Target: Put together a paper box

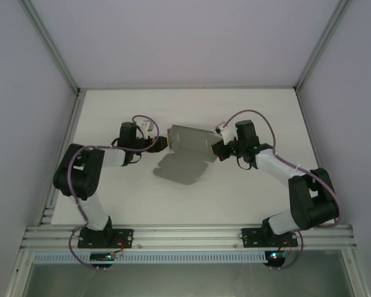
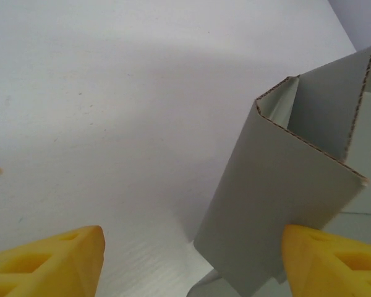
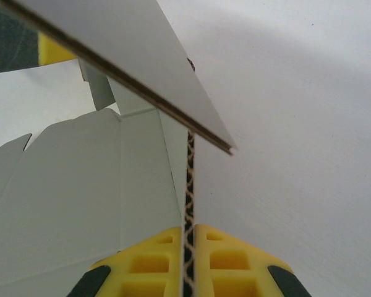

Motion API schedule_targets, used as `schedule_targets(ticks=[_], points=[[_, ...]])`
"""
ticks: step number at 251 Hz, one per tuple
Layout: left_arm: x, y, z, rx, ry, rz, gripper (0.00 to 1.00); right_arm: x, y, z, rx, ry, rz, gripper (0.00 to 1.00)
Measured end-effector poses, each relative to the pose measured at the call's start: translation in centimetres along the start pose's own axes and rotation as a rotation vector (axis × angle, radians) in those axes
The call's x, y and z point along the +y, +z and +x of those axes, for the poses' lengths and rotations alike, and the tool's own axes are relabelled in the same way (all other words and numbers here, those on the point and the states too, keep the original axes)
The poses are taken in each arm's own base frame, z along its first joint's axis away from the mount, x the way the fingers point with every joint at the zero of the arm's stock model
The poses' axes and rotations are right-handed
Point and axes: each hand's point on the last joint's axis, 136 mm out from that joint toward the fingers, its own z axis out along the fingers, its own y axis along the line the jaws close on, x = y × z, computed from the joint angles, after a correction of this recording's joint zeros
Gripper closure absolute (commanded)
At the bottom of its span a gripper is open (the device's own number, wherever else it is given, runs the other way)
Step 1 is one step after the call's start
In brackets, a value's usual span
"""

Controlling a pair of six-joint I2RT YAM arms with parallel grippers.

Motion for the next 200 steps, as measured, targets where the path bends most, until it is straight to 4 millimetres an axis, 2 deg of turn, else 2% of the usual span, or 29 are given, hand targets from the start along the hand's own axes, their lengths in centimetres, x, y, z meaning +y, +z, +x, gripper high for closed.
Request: schedule_targets(ticks=[37,79,123,157,181,200], points=[[-1.3,1.1,0.9,0.029,0.032,0.059,0.30,0.0,0.0,0.0,0.002,0.000,0.002,1.00],[-3.0,2.6,0.3,0.025,0.077,0.148,0.36,-0.2,0.0,-0.1,0.000,-0.002,0.010,1.00],[-3.6,3.4,0.0,0.020,0.091,0.219,0.36,-0.3,-0.1,-0.4,-0.006,-0.011,0.020,1.00],[-3.1,2.7,0.6,0.007,0.072,0.181,0.25,-0.5,-0.1,-0.4,-0.005,-0.011,0.028,1.00],[-2.3,1.1,1.3,0.001,0.047,0.093,0.25,-0.6,-0.1,-0.5,-0.005,-0.012,0.038,1.00],[-2.3,-0.5,0.9,-0.016,0.043,0.029,0.24,-0.6,-0.3,-0.5,-0.009,-0.015,0.045,1.00]])
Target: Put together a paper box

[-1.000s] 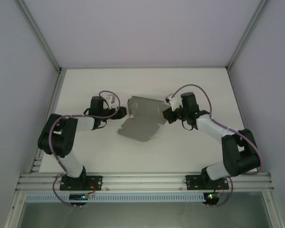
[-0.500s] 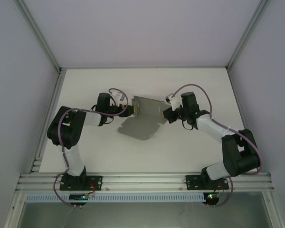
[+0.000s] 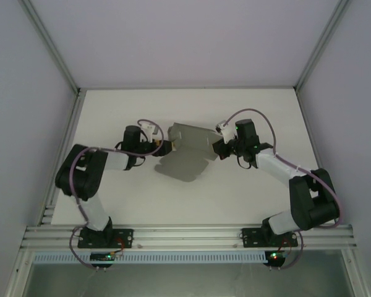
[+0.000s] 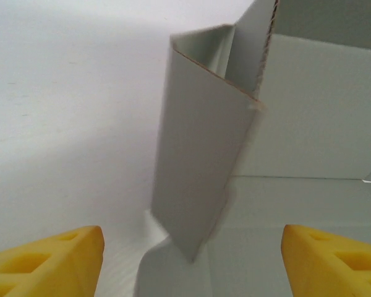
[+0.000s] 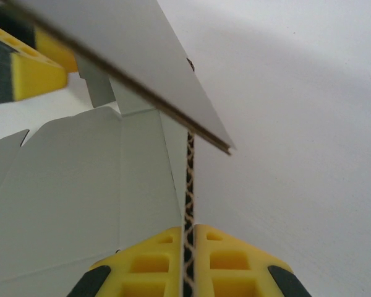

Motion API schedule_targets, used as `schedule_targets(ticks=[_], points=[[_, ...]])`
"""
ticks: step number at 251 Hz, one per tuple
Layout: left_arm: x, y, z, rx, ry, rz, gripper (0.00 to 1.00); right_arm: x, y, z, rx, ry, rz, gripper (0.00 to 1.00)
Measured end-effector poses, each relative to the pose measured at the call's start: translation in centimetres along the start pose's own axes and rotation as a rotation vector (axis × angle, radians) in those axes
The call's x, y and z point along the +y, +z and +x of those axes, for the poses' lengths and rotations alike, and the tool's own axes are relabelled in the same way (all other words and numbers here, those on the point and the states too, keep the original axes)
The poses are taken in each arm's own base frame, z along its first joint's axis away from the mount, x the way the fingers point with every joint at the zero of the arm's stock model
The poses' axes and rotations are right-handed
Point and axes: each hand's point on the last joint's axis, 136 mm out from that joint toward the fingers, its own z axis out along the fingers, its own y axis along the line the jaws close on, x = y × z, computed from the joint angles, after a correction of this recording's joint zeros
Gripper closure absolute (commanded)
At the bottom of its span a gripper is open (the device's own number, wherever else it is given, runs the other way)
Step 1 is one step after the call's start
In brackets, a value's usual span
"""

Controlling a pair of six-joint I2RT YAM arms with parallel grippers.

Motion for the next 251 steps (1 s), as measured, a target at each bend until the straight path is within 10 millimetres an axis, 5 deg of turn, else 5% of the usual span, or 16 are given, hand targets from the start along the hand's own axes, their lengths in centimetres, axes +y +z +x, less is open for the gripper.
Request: schedule_targets(ticks=[39,82,131,146,161,178,201,225,251], points=[[-0.9,-1.8,-2.0,-0.044,0.030,-0.056,0.24,0.0,-0.5,-0.3,-0.015,-0.010,0.020,1.00],[-1.0,-0.2,-2.2,-0.010,0.066,-0.072,0.31,0.0,-0.5,0.0,-0.012,-0.008,0.020,1.00],[-0.1,1.9,-2.8,0.017,0.082,-0.095,0.57,0.2,-0.5,0.0,-0.013,-0.012,0.018,1.00],[0.1,2.3,-2.9,0.021,0.088,-0.109,0.76,0.2,-0.4,0.0,-0.014,-0.013,0.017,0.97],[0.1,2.7,-2.9,0.025,0.102,-0.119,1.00,0.3,-0.4,0.1,-0.014,-0.013,0.015,0.88],[0.3,3.0,-2.8,0.025,0.118,-0.142,1.00,0.2,-0.4,0.2,-0.011,-0.007,0.017,0.75],[0.4,3.1,-2.8,0.017,0.144,-0.177,1.00,-0.1,-0.6,0.5,0.003,0.002,0.041,0.29],[0.1,2.9,-2.9,0.014,0.190,-0.221,1.00,-0.9,-1.6,0.4,0.010,-0.006,0.109,0.02],[-0.6,2.7,-3.0,0.008,0.248,-0.250,1.00,-2.1,-3.8,-1.1,-0.004,-0.062,0.228,0.01]])
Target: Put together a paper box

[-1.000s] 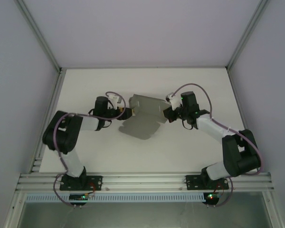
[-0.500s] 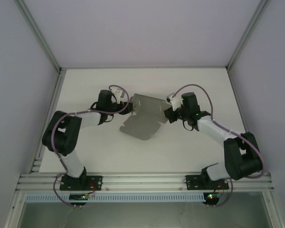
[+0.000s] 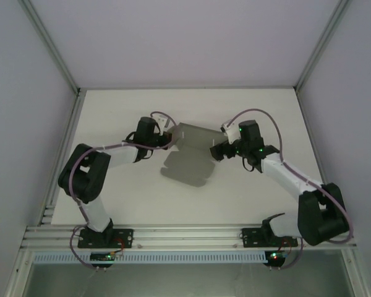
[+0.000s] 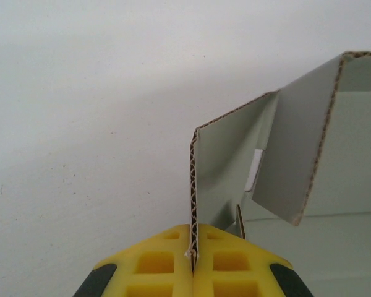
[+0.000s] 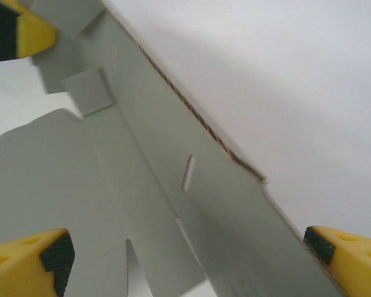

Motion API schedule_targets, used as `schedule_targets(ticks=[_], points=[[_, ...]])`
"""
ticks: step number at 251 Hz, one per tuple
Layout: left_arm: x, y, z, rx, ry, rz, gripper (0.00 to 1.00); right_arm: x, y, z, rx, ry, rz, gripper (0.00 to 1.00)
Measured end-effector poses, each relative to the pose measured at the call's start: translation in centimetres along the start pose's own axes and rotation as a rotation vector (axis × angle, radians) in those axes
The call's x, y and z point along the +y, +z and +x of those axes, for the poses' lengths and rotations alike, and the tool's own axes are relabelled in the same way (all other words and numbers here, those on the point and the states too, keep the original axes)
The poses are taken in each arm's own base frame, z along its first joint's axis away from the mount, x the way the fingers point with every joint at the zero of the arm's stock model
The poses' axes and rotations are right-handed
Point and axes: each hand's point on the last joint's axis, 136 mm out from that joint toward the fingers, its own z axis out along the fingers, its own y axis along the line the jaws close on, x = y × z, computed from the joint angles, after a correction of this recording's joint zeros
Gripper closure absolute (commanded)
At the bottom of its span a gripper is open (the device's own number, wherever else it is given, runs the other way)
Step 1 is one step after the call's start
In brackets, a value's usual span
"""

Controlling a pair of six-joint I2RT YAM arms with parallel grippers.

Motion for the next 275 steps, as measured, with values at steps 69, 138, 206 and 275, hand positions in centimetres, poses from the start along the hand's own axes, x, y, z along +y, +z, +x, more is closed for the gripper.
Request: schedule_targets(ticks=[69,138,206,275], points=[[-0.7,-0.3,0.1,-0.002,0.081,-0.027,1.00,0.3,-1.9,-7.0,-0.087,-0.335,-0.010,0.12],[-0.9,-1.0,0.2,-0.007,0.103,-0.032,1.00,1.0,4.6,-7.5,0.073,-0.557,-0.135,0.27],[-1.0,-1.0,0.2,-0.005,0.105,-0.032,1.00,0.9,8.0,-5.7,0.213,-0.682,-0.169,0.45],[-0.9,-1.0,0.3,-0.005,0.105,-0.033,1.00,1.2,9.6,-3.2,0.319,-0.793,-0.096,0.75]])
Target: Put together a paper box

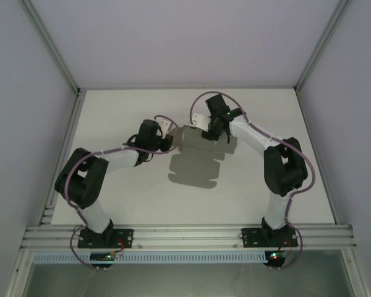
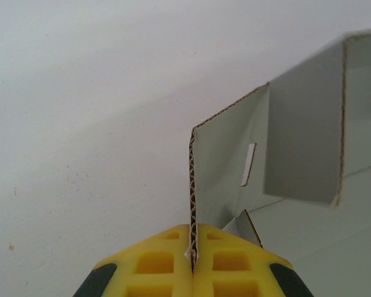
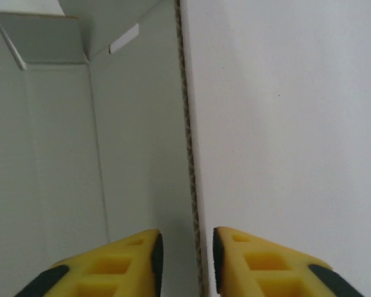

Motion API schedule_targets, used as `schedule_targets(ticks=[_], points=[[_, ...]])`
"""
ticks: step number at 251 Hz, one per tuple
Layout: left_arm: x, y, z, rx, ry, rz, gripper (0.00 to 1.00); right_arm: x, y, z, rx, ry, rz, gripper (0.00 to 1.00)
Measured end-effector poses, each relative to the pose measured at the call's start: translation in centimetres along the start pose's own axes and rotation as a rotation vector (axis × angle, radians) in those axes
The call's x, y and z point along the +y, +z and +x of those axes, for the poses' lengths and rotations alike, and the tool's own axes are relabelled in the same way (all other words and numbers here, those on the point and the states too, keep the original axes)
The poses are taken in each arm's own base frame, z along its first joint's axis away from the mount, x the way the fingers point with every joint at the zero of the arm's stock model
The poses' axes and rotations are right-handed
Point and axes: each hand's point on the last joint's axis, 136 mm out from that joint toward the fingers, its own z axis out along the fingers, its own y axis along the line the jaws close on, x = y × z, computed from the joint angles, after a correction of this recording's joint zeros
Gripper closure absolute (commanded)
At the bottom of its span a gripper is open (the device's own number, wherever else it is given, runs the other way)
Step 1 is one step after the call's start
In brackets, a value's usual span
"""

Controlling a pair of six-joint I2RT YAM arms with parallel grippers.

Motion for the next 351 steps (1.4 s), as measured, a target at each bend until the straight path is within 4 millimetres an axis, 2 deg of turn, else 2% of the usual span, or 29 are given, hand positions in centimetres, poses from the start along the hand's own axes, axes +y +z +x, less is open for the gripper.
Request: schedule_targets(ticks=[36,97,133,149,189,232,254,275,296,313,339,351], points=[[0.1,0.0,0.1,0.001,0.000,-0.006,1.00,0.7,1.1,1.7,0.074,-0.046,0.060,0.73],[-0.4,0.0,0.4,0.006,0.009,0.003,1.00,0.1,0.8,2.3,0.103,-0.064,0.124,0.72],[-0.3,0.0,0.4,0.006,0.016,-0.005,1.00,-0.3,0.2,2.5,0.105,-0.061,0.143,0.60],[-0.1,0.0,0.3,0.005,0.016,-0.013,1.00,-0.7,-0.2,2.5,0.101,-0.053,0.153,0.59],[0.0,0.0,0.4,0.004,0.023,-0.017,1.00,-1.3,-0.9,2.7,0.096,-0.045,0.168,0.74],[0.0,-0.1,0.4,0.001,0.023,-0.017,1.00,-1.1,-0.8,2.7,0.096,-0.055,0.168,1.00],[0.0,-0.1,0.3,-0.001,0.023,-0.017,1.00,-0.8,-0.8,2.6,0.093,-0.078,0.190,1.00],[0.0,-0.1,0.3,-0.002,0.022,-0.020,0.88,-0.4,-0.8,2.5,0.086,-0.128,0.260,1.00],[0.2,-0.2,0.6,0.005,0.005,-0.021,0.84,0.5,-0.6,2.5,0.082,-0.205,0.344,1.00],[0.4,-0.5,1.2,0.013,-0.011,-0.017,0.75,1.4,-0.1,2.4,0.086,-0.265,0.390,1.00],[0.7,-1.8,1.7,0.010,-0.054,-0.007,0.49,2.2,0.2,1.8,0.087,-0.378,0.493,1.00],[1.0,-2.8,1.6,-0.003,-0.080,-0.006,0.25,2.1,0.0,1.2,0.079,-0.428,0.557,1.00]])
